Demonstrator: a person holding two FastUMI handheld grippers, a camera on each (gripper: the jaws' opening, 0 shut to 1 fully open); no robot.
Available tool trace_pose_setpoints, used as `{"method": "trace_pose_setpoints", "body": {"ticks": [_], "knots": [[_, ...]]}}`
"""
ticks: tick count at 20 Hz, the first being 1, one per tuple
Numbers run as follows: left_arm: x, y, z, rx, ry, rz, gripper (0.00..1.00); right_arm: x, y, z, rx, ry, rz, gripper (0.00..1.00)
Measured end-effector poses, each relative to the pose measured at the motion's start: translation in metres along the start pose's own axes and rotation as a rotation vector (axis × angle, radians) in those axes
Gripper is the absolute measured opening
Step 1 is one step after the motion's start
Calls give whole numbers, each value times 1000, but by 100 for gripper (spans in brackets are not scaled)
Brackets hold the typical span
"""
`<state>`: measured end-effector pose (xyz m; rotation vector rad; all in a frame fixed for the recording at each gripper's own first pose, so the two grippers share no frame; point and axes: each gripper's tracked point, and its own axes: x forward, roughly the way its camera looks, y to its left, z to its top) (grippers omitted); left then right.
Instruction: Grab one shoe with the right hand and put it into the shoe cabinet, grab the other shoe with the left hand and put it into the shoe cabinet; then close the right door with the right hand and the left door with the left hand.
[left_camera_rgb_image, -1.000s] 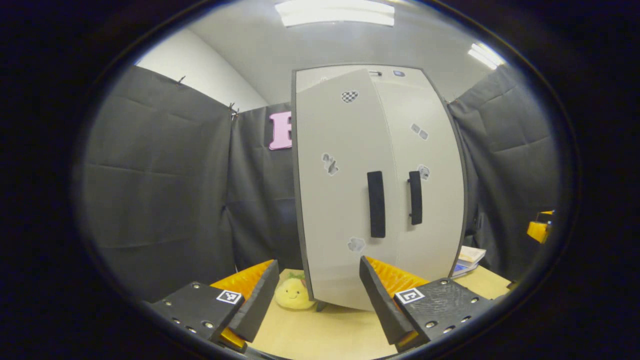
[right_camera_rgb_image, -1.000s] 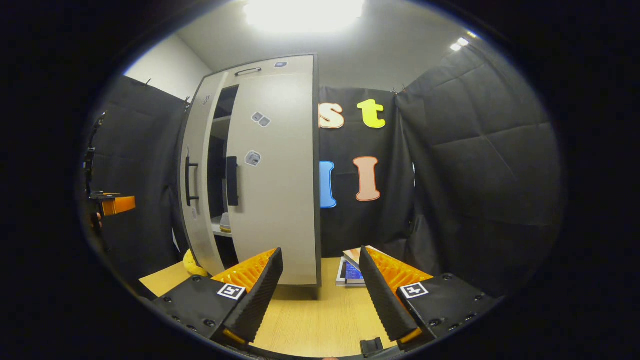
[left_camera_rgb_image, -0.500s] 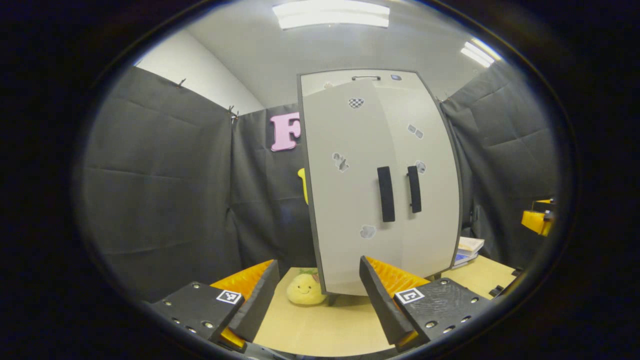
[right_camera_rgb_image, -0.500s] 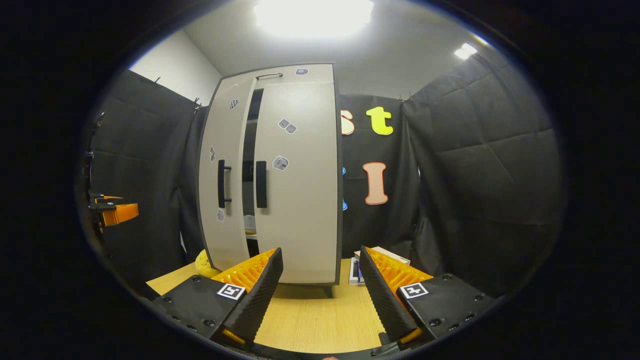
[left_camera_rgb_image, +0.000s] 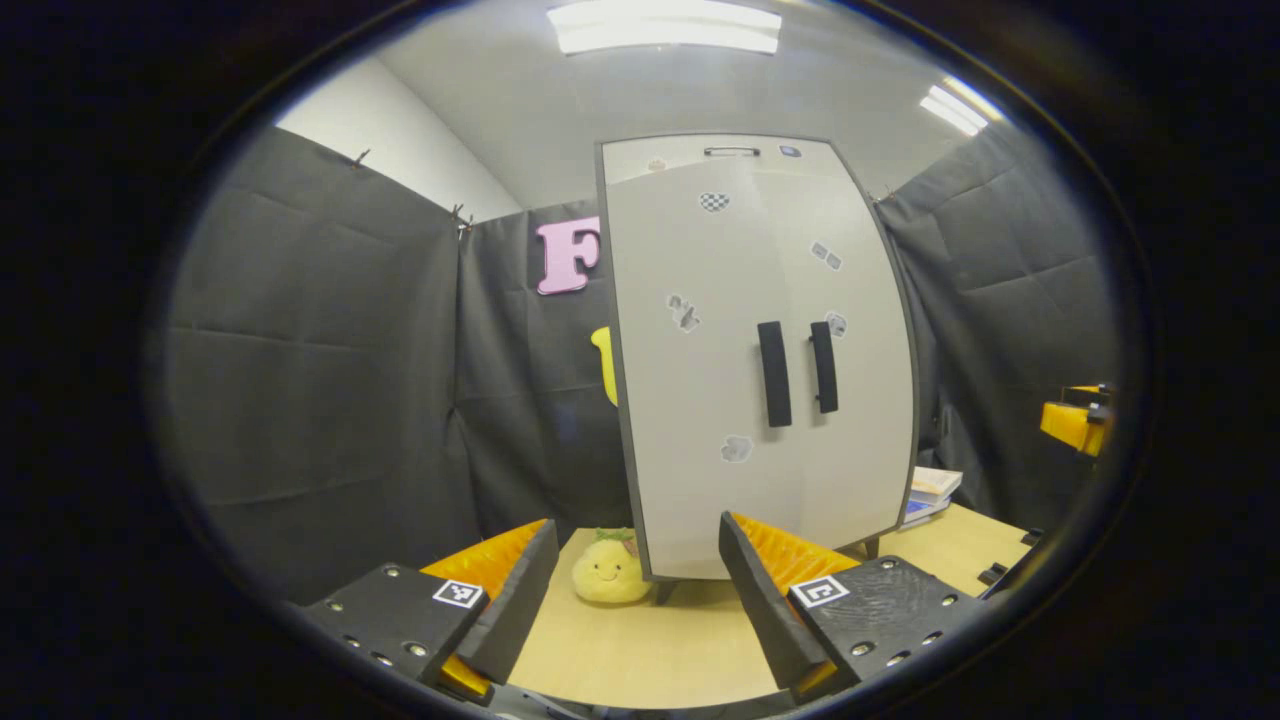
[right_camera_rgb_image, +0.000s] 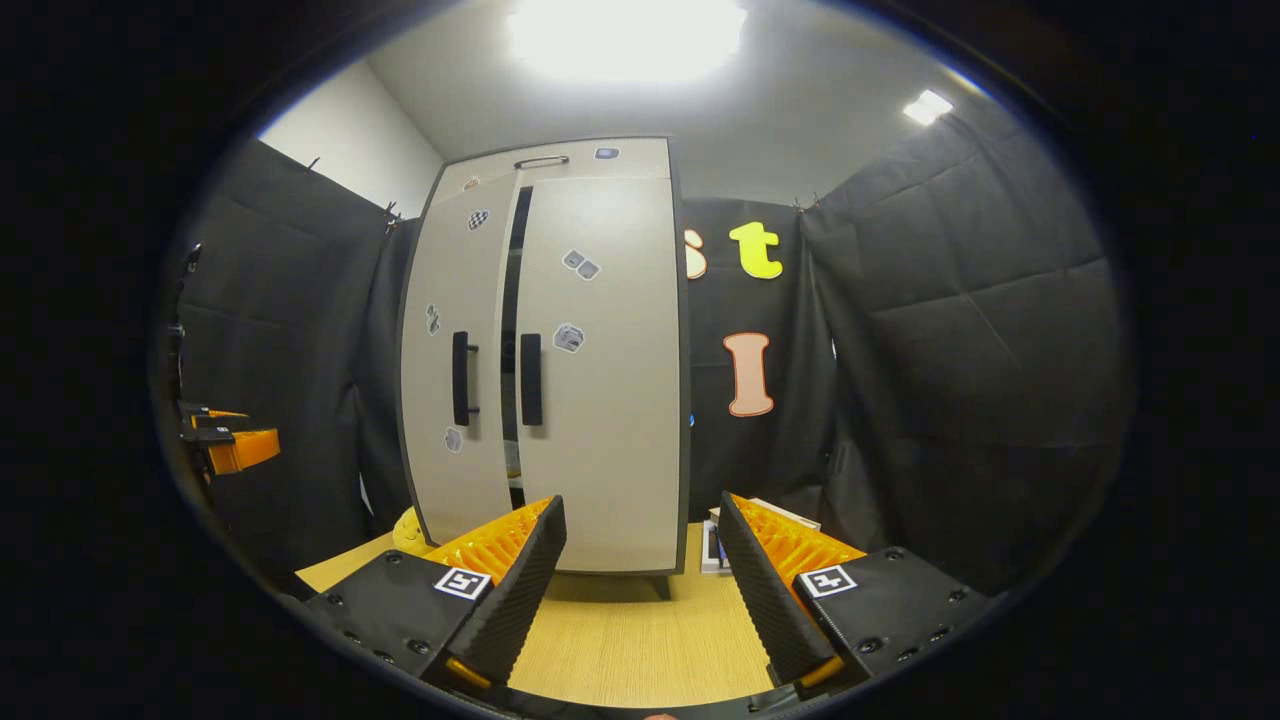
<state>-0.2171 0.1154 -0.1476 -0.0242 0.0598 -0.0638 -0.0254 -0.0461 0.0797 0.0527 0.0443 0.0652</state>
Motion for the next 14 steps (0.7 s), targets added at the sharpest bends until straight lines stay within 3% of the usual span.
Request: {"method": "trace_pose_setpoints", "body": {"ticks": [11, 13, 14], "knots": [[-2, 11, -6, -16, 10, 11, 94, 3, 3, -1, 5, 3, -2, 92], [-1, 11, -8, -18, 13, 9, 94, 4, 3, -1, 6, 6, -2, 96], [-1, 11, -8, -19, 15, 9, 94, 4, 3, -2, 7, 7, -2, 92]]}}
